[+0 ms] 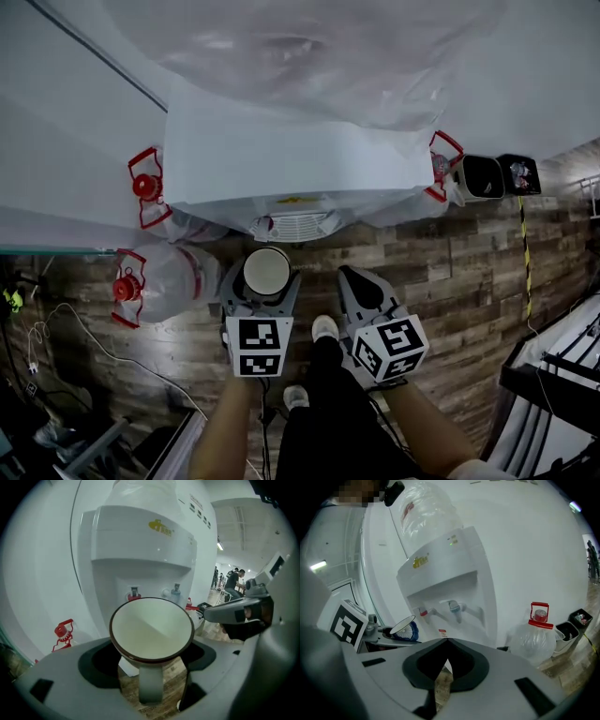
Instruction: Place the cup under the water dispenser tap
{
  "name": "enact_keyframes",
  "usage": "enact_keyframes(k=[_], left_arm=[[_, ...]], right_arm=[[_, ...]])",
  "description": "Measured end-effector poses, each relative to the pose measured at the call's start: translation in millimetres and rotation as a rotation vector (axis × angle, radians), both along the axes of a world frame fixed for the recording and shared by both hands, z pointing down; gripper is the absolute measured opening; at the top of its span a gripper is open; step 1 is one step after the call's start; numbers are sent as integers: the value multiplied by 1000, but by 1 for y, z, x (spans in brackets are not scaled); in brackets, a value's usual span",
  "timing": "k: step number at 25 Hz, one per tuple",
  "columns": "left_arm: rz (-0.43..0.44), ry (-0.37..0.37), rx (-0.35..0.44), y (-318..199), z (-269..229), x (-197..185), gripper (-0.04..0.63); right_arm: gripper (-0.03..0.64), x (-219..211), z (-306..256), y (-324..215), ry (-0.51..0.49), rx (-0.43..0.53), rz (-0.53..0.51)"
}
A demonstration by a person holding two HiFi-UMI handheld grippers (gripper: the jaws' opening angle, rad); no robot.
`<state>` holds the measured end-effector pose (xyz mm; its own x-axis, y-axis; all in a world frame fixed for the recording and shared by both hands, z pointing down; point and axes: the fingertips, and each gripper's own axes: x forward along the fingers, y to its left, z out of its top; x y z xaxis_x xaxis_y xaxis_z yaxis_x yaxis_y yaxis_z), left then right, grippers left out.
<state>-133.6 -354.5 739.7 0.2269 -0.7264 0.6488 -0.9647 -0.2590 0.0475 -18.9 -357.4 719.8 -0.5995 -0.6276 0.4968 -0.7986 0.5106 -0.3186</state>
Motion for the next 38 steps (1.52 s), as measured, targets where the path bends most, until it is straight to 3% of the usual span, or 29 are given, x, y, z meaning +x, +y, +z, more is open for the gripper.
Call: enact_keyframes(k=[16,38], left_arm=[[9,-30,-19,-32,82,-13,423],[-22,-45,-60,-70,123,-18,424]], right_arm=[[18,-18,66,-27,-14,23,-6],[18,-27,85,-42,-15,59,-16]])
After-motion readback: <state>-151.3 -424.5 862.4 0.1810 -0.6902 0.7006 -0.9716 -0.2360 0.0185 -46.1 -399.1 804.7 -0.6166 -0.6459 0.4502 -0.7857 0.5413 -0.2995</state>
